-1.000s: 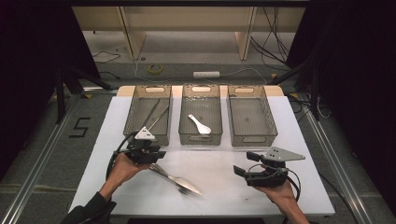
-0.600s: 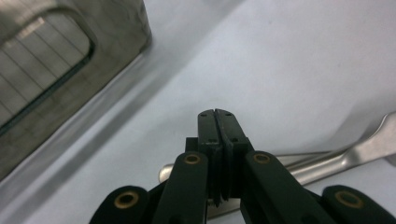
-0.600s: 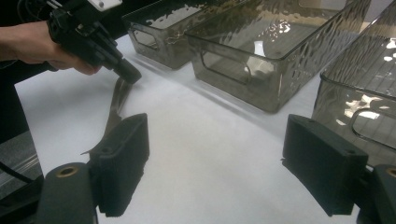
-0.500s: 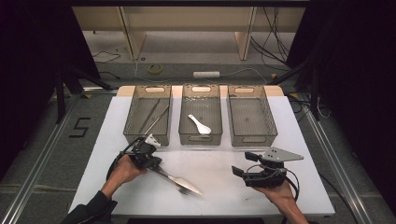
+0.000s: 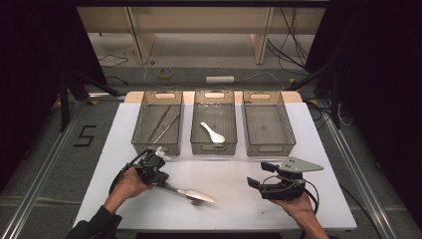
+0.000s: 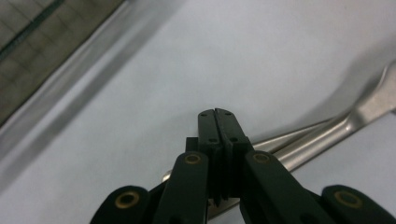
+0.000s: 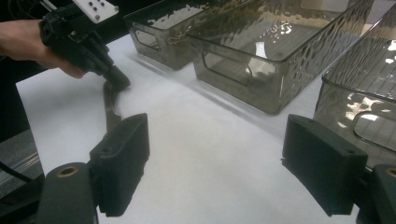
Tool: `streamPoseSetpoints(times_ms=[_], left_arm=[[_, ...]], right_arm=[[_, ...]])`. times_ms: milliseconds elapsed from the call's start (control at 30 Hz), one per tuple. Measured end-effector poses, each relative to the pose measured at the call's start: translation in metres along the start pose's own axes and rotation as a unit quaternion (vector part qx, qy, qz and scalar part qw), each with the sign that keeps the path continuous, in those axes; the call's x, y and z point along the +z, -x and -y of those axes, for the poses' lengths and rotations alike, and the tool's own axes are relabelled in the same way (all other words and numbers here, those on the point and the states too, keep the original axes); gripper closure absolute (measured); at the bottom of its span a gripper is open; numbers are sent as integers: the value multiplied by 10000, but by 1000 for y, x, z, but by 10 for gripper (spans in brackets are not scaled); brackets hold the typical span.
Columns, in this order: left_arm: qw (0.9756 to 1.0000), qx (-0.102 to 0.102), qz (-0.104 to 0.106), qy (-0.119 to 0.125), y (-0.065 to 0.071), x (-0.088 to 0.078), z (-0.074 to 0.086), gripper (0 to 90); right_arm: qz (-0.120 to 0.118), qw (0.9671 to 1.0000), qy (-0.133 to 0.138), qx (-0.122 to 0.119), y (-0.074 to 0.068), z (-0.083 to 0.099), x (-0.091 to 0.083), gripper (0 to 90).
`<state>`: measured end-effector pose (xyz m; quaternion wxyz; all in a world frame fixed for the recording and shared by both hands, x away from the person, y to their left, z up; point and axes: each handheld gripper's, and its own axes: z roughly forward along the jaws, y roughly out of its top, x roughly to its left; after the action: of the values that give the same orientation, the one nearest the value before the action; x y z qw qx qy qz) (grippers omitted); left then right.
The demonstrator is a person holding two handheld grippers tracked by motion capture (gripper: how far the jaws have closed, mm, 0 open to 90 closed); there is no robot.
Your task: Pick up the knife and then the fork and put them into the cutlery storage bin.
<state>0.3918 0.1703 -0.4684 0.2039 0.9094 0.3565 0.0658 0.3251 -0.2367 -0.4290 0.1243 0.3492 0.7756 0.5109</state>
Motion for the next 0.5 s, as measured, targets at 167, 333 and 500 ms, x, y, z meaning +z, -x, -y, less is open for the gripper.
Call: streamPoseSetpoints(times_ms=[167, 333, 500], left_arm=[[9999, 2, 3, -159, 7, -6, 9, 889], [9997, 40, -12, -250, 15, -12, 16, 889], [9996, 74, 93, -258, 25, -17, 21, 889]], right_arm=[[2, 10000, -10, -30, -1, -1, 0, 241], [5, 10000, -16, -36, -2, -1, 2, 241], [0, 10000, -29, -31, -2, -1, 2, 240]])
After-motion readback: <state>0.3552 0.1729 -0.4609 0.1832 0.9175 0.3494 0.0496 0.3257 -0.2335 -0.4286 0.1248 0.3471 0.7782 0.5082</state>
